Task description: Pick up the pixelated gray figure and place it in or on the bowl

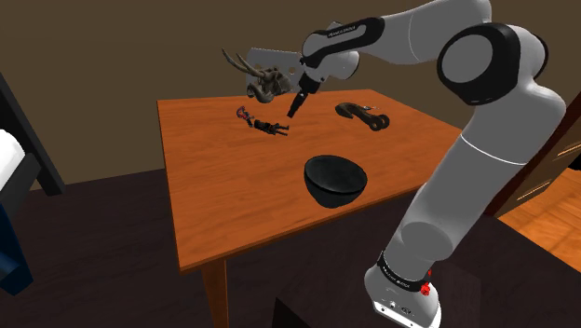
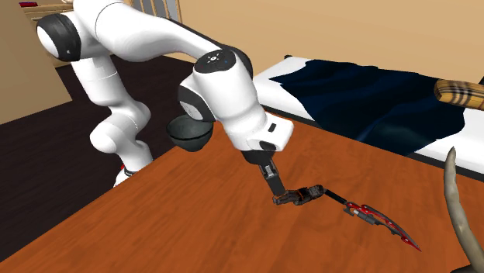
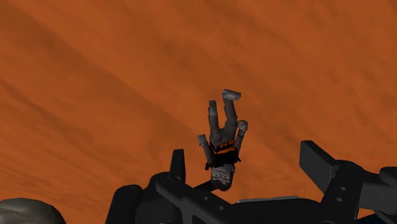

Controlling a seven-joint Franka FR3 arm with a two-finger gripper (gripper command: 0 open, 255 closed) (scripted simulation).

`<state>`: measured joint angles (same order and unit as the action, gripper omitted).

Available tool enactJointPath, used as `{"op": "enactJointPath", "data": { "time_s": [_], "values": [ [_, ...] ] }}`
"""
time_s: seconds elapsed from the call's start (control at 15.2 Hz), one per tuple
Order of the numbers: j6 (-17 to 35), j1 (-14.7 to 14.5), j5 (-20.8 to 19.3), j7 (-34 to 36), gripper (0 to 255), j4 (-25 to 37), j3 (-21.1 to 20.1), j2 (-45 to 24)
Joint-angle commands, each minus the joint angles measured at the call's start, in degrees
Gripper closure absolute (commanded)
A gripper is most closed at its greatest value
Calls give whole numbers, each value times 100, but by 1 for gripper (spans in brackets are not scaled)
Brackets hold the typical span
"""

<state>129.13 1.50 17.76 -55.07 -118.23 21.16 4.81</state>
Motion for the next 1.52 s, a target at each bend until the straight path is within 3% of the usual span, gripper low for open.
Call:
{"op": "enactJointPath", "data": {
  "time_s": [0.0, 0.33, 0.86, 0.92, 1.45],
  "values": [
    [164, -22, 116, -123, 0, -48, 1, -116],
    [440, -60, 295, -239, 0, -119, -22, -350],
    [439, -60, 294, -239, 0, -118, -22, -350],
    [439, -60, 294, -239, 255, -118, -22, -350],
    [439, -60, 294, -239, 255, -118, -22, -350]
  ]
}}
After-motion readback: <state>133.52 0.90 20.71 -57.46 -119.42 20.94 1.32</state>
